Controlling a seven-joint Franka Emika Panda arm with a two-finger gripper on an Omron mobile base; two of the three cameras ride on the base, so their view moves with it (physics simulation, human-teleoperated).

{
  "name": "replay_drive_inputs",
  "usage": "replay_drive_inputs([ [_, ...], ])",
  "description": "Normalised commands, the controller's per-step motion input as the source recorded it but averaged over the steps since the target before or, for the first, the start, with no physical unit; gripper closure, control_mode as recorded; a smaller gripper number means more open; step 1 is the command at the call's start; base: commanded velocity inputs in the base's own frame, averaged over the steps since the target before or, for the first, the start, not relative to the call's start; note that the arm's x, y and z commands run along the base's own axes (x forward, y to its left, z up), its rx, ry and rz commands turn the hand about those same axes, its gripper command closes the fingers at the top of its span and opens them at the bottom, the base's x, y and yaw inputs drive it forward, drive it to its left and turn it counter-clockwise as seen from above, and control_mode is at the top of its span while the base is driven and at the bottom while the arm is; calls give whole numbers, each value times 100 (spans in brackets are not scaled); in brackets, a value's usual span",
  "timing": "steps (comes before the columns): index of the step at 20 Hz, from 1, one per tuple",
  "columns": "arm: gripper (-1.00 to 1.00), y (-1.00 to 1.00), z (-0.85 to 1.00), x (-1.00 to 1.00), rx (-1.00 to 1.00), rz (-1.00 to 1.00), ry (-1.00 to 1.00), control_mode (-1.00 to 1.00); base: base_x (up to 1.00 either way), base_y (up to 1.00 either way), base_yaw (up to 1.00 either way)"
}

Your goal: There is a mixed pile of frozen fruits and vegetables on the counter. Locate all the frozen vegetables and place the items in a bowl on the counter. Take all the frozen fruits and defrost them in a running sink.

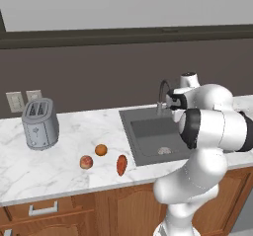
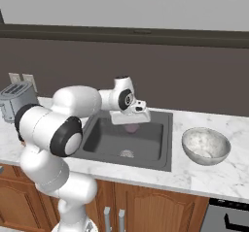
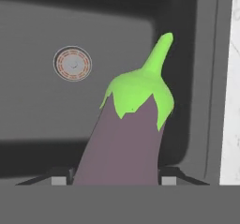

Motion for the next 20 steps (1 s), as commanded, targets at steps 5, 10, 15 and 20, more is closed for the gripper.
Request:
replay_drive_inputs([
  [5, 100, -48, 11, -3, 0, 0, -2, -100, 0, 0, 0],
  [10, 100, -43, 14, -1, 0, 0, -1, -100, 0, 0, 0],
  [15, 100, -45, 13, 0, 0, 0, -2, -100, 0, 0, 0],
  [20, 100, -49, 8, 0, 0, 0, -1, -100, 0, 0, 0],
])
